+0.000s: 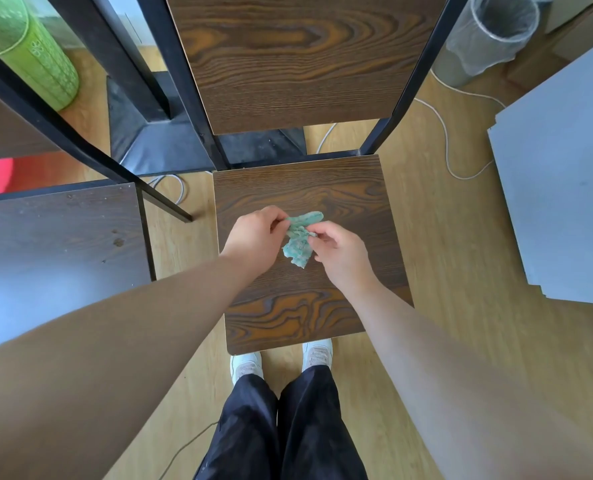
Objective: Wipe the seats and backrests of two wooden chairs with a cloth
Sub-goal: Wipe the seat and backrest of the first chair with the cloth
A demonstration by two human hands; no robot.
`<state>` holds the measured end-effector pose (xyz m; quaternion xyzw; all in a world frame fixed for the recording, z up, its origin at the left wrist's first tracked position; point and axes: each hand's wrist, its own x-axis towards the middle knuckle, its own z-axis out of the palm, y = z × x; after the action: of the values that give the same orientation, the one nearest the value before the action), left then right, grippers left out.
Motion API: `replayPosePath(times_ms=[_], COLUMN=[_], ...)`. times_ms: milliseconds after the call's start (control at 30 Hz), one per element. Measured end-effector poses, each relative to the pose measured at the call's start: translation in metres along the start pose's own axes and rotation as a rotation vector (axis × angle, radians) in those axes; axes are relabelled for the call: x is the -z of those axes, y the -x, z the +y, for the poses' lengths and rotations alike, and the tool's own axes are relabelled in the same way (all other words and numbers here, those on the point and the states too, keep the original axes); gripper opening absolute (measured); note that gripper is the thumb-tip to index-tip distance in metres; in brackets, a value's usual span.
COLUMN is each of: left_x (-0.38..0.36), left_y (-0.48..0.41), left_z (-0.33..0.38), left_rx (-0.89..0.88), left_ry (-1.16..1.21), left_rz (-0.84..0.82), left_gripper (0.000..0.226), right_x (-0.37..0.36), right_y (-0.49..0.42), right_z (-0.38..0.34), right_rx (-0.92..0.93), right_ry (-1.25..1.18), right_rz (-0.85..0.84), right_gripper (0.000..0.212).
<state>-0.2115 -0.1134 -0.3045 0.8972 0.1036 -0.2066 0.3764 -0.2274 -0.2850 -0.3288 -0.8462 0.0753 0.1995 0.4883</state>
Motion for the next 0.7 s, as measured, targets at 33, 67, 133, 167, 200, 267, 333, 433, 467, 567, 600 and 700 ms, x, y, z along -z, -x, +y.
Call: replayPosePath(times_ms=[33, 67, 133, 167, 200, 267, 333, 433, 467, 567, 600, 700], left_x=[0.000, 0.001, 0.001, 0.002, 0.002, 0.003, 0.004, 0.008, 0.010, 0.014, 0.016, 0.019], left_y=[-0.001, -0.002, -0.005, -0.006, -0.007, -0.010, -0.014, -0.020, -0.023, -0.031, -0.034, -0.043], left_z=[-0.001, -0.001, -0.002, -0.002, -0.003, -0.003, -0.004, -0.006, -0.007, -0.009, -0.009, -0.007], left_rx=[0.002, 0.004, 0.013, 0.018, 0.024, 0.033, 0.037, 0.040, 0.039, 0.014, -0.003, -0.071], left_ry=[0.000, 0.000, -0.003, -0.006, -0.007, -0.003, 0.002, 0.009, 0.008, -0.016, -0.027, -0.061], left_rz=[0.001, 0.001, 0.000, -0.001, 0.000, 0.006, 0.017, 0.036, 0.046, 0.068, 0.074, 0.088], left_gripper=[0.018, 0.018, 0.019, 0.019, 0.019, 0.017, 0.015, 0.015, 0.015, 0.017, 0.018, 0.018], right_x=[0.000, 0.001, 0.003, 0.004, 0.006, 0.009, 0.014, 0.023, 0.027, 0.037, 0.042, 0.054], right_y=[-0.001, -0.002, -0.004, -0.005, -0.007, -0.010, -0.014, -0.022, -0.025, -0.037, -0.041, -0.051], right_z=[0.002, 0.004, 0.007, 0.008, 0.008, 0.009, 0.010, 0.012, 0.012, 0.014, 0.015, 0.014], right_rx=[-0.006, -0.013, -0.042, -0.063, -0.081, -0.113, -0.159, -0.236, -0.250, -0.229, -0.205, -0.198], right_ry=[-0.009, -0.017, -0.047, -0.067, -0.083, -0.114, -0.171, -0.297, -0.323, -0.234, -0.182, -0.170], right_rz=[0.008, 0.016, 0.028, 0.031, 0.036, 0.050, 0.067, 0.099, 0.110, 0.160, 0.173, 0.167], right_gripper=[0.020, 0.020, 0.020, 0.020, 0.020, 0.019, 0.019, 0.016, 0.015, 0.016, 0.016, 0.018])
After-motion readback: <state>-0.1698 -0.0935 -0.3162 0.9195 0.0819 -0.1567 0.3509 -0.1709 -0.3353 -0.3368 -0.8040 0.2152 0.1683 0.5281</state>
